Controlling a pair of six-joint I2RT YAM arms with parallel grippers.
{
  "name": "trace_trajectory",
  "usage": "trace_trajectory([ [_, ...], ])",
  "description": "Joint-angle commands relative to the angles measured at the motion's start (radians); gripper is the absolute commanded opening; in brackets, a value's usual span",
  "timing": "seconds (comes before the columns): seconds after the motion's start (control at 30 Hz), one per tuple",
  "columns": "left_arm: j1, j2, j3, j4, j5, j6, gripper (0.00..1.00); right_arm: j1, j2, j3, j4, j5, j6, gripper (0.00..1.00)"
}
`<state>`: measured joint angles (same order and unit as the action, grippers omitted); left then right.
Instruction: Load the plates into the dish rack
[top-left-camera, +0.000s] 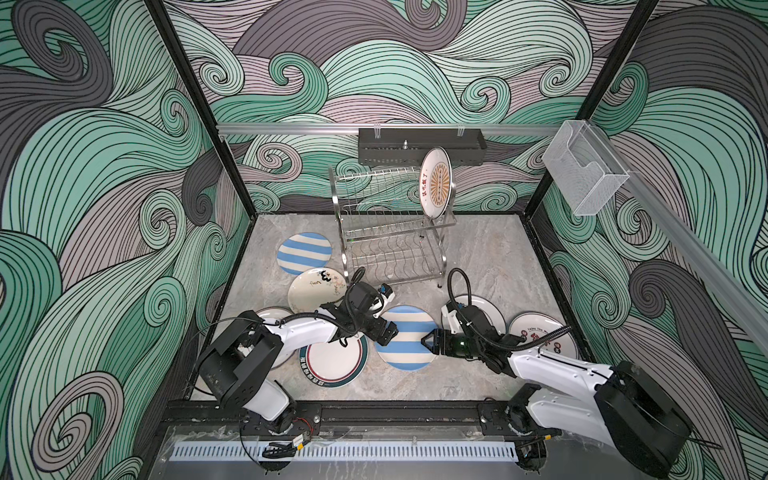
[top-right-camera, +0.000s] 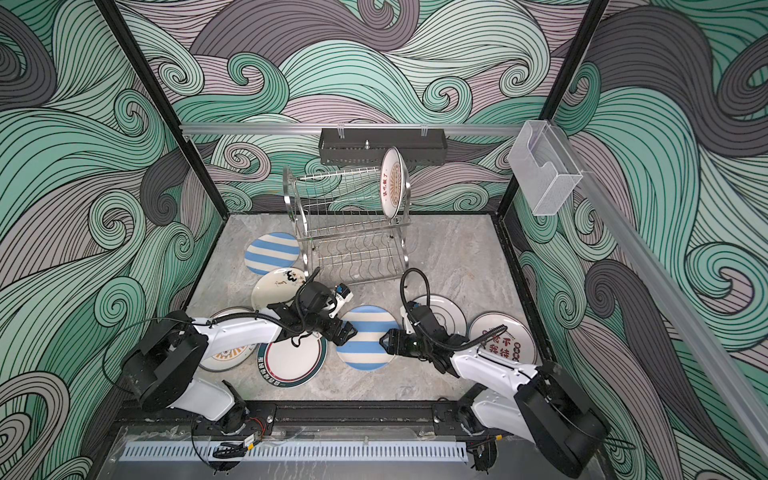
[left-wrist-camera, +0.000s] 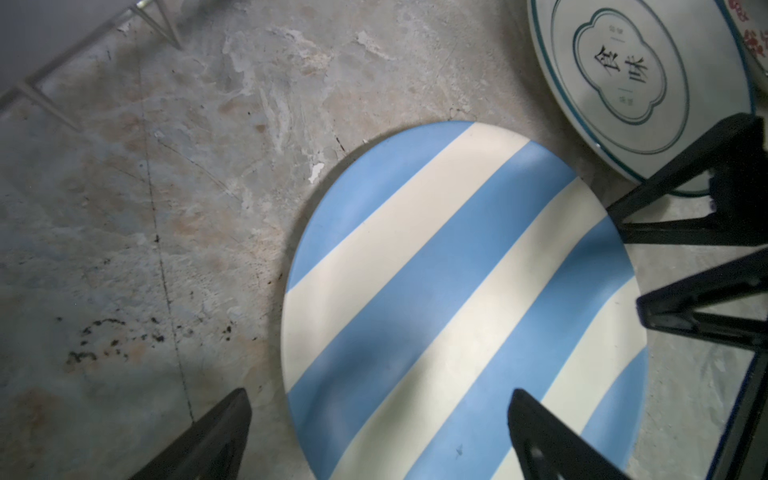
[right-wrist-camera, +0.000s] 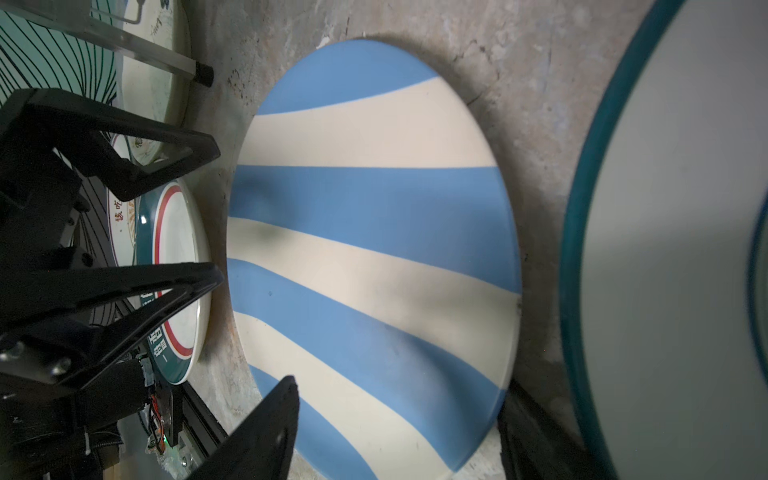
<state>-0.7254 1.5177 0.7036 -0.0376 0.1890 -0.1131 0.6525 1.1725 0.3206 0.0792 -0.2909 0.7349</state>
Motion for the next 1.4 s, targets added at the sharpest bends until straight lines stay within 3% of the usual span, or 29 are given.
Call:
trace_trajectory([
  [0.0, -0.011, 0.019, 0.033, -0.042, -0.032, 0.0, 0.99, 0.002, 0.032, -0.03, -0.016, 0.027, 0.014, 0.75],
  [0.47, -0.031, 0.115, 0.089, -0.057, 0.073, 0.028, 0.98, 0.002, 0.086, -0.031, 0.032, 0.015, 0.026, 0.72],
  [1.0, -0.034, 0.084, 0.061, -0.01, 0.081, 0.017, 0.98, -0.007, 0.037, -0.079, 0.233, -0.076, 0.096, 0.44],
  [1.37, -0.034, 0.066, 0.044, 0.034, 0.089, -0.006, 0.99, -0.034, -0.069, -0.118, 0.326, -0.112, 0.178, 0.36],
])
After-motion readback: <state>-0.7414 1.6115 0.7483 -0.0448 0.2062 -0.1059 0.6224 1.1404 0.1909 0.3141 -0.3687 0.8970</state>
